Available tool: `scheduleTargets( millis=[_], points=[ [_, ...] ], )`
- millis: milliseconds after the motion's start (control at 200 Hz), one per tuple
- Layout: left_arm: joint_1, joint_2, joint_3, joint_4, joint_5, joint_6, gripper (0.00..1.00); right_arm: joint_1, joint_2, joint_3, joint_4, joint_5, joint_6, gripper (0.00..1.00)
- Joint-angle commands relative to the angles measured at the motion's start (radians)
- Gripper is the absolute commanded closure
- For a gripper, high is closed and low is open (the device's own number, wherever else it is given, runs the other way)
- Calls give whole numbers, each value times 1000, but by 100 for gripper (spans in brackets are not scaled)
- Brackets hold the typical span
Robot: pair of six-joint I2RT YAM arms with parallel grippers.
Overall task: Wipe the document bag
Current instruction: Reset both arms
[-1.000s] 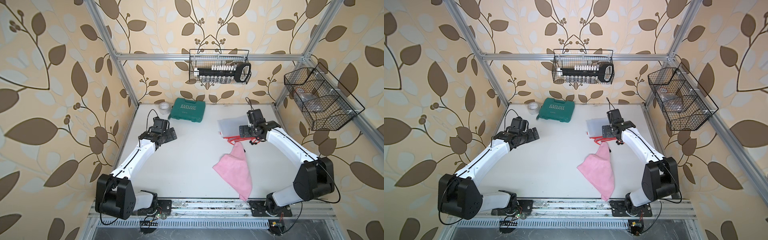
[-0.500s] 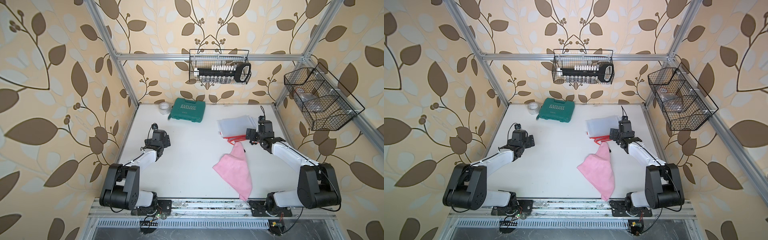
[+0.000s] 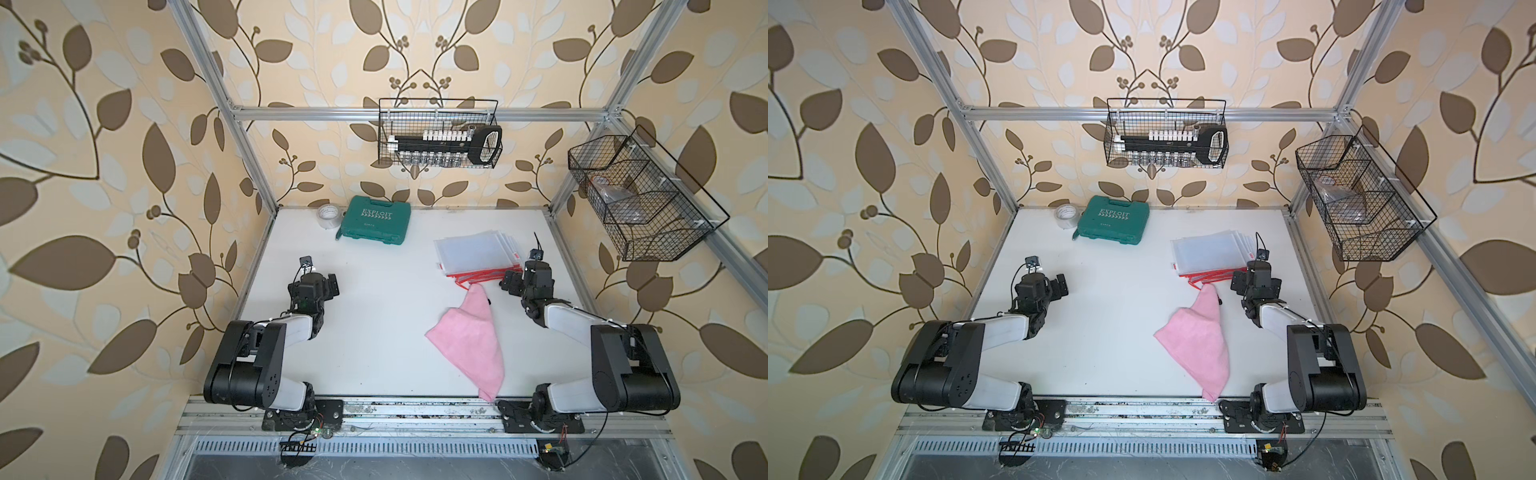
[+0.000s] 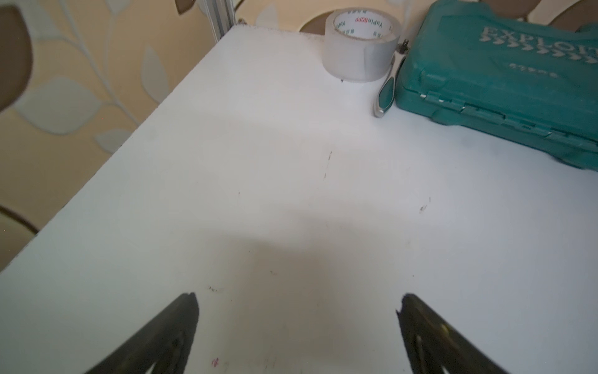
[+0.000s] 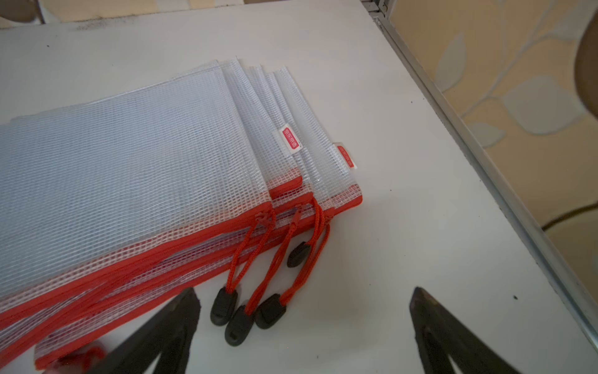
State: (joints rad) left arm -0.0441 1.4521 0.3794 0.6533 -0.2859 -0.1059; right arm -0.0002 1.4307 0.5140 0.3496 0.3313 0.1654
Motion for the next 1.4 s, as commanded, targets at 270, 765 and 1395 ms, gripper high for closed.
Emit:
scheduleTargets(
  millis=[270, 765, 1395],
  points=[
    [3, 35, -19, 116, 11, 28, 1, 49, 37, -97, 358, -3, -93, 2],
    [3, 36, -16, 111, 9, 28, 1, 61, 75, -160, 502, -34, -117, 2],
    [3, 37, -15, 111, 8, 28, 1, 51, 84, -146, 485, -49, -115, 2]
  ],
)
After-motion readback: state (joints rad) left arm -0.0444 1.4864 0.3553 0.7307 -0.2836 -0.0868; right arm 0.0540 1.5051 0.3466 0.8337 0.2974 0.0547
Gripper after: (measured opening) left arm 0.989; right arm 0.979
